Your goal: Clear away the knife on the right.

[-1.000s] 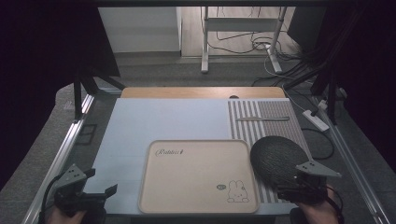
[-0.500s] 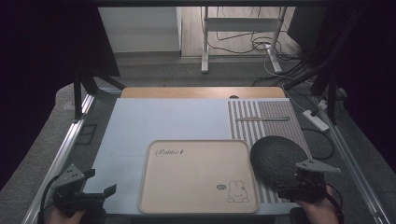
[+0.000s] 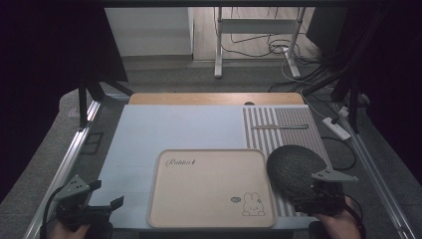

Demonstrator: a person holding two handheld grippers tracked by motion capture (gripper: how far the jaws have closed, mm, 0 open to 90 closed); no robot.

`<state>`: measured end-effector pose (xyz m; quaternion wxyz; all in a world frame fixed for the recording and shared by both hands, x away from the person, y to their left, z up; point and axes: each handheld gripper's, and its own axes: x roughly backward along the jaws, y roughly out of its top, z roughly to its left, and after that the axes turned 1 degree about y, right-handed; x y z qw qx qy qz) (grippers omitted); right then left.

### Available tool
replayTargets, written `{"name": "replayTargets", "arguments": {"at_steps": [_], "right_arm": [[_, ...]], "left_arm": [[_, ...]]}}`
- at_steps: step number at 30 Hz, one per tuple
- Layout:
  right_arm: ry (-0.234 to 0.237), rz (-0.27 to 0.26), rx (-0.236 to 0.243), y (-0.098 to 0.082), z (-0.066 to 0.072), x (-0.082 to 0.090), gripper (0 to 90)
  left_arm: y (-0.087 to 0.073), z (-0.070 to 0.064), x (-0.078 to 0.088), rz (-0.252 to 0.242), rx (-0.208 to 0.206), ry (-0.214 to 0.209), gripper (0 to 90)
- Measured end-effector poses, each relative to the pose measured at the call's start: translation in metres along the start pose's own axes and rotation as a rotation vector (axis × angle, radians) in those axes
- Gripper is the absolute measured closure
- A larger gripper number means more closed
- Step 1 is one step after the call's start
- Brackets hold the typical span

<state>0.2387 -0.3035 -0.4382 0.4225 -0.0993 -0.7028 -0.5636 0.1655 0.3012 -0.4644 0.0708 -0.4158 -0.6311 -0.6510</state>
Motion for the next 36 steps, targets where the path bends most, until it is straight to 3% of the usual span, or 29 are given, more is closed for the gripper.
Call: {"name": "replayTargets", "arguments": {"at_steps": [14, 23, 26, 30, 36], "right_arm": [[-0.007, -0.029, 0.037, 0.006, -0.003, -0.005, 0.0], [0.062, -0.029, 0.079, 0.013, -0.007, -0.013, 0.0], [0.088, -0.004, 0.07, 0.014, -0.01, -0.019, 0.0], [0.087, 0.023, 0.071, 0.017, -0.013, -0.025, 0.0], [0.088, -0.001, 0.049, 0.024, -0.019, -0.031, 0.0]], "left_arm": [[0.0, 0.001, 0.0, -0.001, 0.013, 0.0, 2.8], [0.0, 0.001, 0.0, -0.001, 0.015, 0.0, 2.8], [0.0, 0.002, 0.0, 0.0, 0.017, 0.0, 2.7], [0.0, 0.002, 0.0, 0.0, 0.018, -0.001, 2.8], [0.0, 0.002, 0.0, 0.0, 0.022, -0.001, 2.8]]}}
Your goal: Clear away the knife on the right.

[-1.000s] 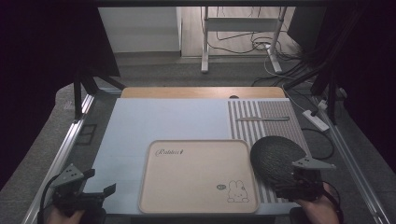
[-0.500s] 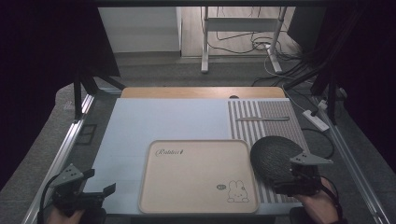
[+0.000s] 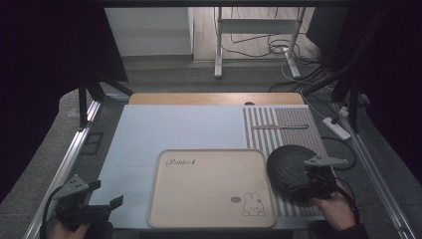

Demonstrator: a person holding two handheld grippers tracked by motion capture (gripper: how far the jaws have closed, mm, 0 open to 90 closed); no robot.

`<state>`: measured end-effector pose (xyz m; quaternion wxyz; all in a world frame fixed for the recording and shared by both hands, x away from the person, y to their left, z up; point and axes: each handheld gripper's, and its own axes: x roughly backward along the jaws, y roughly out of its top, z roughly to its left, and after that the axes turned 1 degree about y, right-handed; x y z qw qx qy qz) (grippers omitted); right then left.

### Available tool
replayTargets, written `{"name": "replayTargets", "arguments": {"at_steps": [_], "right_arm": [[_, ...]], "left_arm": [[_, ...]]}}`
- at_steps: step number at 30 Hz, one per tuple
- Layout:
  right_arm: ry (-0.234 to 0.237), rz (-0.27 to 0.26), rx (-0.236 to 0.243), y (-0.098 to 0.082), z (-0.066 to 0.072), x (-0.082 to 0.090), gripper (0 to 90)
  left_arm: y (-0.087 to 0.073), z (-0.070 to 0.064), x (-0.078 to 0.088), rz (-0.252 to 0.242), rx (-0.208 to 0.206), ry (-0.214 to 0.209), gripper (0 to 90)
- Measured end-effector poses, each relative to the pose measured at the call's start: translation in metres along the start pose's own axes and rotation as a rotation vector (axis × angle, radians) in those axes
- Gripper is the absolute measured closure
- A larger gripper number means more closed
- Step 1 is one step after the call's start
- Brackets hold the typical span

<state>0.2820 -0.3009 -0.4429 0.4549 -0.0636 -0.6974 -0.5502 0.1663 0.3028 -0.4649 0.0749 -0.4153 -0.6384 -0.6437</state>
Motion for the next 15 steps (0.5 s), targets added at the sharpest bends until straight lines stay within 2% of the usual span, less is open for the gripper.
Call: {"name": "replayTargets", "arguments": {"at_steps": [6, 15], "right_arm": [[-0.004, 0.003, 0.013, 0.003, -0.001, -0.005, 0.0], [-0.009, 0.004, 0.003, 0.015, -0.007, -0.017, 0.0]], "left_arm": [[0.0, 0.0, 0.0, -0.001, 0.004, -0.001, 2.8], [0.0, 0.001, 0.0, 0.0, 0.013, -0.002, 2.7]]}}
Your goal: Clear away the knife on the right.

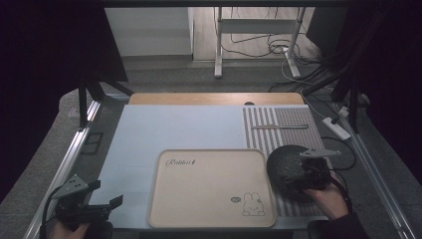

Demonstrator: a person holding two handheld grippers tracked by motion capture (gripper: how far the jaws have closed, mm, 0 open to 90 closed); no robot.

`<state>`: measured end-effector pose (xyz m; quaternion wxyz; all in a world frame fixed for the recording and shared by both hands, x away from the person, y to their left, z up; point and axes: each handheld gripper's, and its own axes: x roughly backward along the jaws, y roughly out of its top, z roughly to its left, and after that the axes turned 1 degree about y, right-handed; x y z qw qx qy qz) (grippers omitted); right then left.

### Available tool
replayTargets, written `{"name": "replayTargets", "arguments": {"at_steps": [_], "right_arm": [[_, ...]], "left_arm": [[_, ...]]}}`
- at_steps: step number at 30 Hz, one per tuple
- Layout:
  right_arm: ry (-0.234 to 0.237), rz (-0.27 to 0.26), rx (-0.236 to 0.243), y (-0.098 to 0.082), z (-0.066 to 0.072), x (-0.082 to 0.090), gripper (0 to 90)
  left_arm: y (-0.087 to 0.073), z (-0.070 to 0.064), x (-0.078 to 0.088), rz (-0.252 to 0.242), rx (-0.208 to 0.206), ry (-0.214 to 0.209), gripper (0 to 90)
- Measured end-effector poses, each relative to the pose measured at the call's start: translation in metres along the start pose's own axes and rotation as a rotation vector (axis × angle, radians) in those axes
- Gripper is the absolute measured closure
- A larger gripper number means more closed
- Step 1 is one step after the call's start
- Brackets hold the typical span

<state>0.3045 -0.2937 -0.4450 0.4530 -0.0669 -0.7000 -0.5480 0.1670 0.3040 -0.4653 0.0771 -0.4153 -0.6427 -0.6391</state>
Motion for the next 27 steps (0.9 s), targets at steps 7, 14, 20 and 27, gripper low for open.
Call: {"name": "replayTargets", "arguments": {"at_steps": [7, 14, 20, 27], "right_arm": [[-0.013, 0.02, -0.008, 0.006, -0.007, -0.013, 0.0], [-0.021, 0.02, -0.006, 0.011, -0.011, -0.02, 0.0], [-0.021, 0.025, -0.006, 0.016, -0.014, -0.027, 0.0], [-0.03, 0.023, -0.004, 0.022, -0.02, -0.036, 0.0]], "left_arm": [[0.0, 0.0, 0.0, 0.0, 0.0, 0.001, 2.7], [0.0, 0.0, 0.0, -0.001, 0.001, 0.0, 2.8], [0.0, 0.0, 0.0, -0.001, 0.002, -0.001, 2.8], [0.0, 0.001, 0.0, -0.001, 0.004, -0.002, 2.8]]}}
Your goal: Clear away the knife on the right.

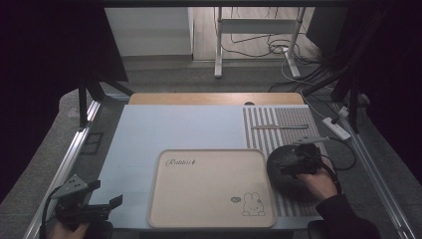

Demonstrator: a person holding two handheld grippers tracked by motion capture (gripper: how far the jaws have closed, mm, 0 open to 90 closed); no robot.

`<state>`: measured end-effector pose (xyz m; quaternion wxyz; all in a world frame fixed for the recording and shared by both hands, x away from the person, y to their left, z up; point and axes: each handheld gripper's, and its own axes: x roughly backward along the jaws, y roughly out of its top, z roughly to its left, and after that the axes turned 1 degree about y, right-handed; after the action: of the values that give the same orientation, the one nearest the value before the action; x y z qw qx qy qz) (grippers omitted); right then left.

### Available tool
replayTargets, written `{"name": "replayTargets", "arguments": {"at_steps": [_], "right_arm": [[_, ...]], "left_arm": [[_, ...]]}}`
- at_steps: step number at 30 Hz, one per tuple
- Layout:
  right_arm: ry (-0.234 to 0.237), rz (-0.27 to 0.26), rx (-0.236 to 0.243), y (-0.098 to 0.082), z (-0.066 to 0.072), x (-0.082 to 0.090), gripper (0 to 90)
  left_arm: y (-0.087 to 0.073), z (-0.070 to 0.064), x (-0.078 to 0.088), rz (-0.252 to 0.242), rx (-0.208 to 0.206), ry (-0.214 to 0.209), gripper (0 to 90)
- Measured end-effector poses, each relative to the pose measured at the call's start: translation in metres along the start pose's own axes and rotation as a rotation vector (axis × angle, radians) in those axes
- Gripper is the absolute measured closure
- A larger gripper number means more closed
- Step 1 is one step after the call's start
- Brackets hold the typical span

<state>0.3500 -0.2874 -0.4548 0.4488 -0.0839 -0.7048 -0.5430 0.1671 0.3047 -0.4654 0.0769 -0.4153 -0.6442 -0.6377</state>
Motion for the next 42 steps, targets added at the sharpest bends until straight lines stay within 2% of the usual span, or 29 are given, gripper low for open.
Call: {"name": "replayTargets", "arguments": {"at_steps": [16, 24, 28, 32, 36, 37, 42], "right_arm": [[-0.018, 0.026, 0.002, 0.013, -0.016, -0.024, 0.0], [-0.024, 0.058, -0.035, 0.023, -0.032, -0.036, 0.0], [-0.025, 0.049, -0.057, 0.028, -0.037, -0.041, 0.0], [-0.048, 0.055, -0.08, 0.032, -0.043, -0.047, 0.0], [-0.078, 0.078, -0.081, 0.034, -0.048, -0.053, 0.0], [-0.08, 0.095, -0.085, 0.035, -0.051, -0.056, 0.0], [-0.086, 0.115, -0.097, 0.037, -0.057, -0.062, 0.0]], "left_arm": [[0.0, 0.0, 0.0, -0.002, 0.002, -0.003, 2.7], [0.0, 0.001, 0.0, -0.003, 0.002, -0.004, 2.7], [0.0, 0.001, 0.0, -0.004, 0.002, -0.005, 2.7], [0.0, 0.001, 0.0, -0.005, 0.003, -0.006, 2.7], [0.0, 0.001, 0.001, -0.006, 0.005, -0.007, 2.7], [0.0, 0.001, 0.0, -0.006, 0.005, -0.007, 2.7], [0.0, 0.001, 0.0, -0.006, 0.005, -0.005, 2.7]]}}
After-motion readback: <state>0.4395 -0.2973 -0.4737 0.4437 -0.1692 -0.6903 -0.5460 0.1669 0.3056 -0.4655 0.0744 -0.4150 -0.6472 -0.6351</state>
